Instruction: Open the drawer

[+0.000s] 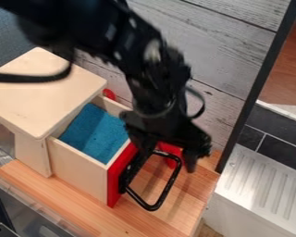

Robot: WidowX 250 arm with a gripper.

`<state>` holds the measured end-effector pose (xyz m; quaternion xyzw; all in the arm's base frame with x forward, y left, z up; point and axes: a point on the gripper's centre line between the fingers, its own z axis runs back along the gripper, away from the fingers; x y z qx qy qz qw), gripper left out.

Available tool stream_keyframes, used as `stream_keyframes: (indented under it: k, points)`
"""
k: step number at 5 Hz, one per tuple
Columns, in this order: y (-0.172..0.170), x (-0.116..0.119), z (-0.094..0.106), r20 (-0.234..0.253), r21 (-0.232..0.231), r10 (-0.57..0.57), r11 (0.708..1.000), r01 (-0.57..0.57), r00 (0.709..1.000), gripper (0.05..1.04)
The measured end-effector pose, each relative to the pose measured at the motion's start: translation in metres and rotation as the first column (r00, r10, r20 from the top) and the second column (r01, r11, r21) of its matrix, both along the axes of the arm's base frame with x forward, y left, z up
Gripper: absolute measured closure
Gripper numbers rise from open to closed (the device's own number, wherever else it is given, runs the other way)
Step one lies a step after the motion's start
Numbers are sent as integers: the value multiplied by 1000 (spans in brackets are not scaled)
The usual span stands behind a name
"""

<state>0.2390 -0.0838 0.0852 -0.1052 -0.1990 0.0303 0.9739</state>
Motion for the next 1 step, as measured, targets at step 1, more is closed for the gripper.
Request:
stream_keyframes:
  k: [1]
  points:
    - [-2, -10, 43, -16, 33, -124, 992, 124, 992, 84]
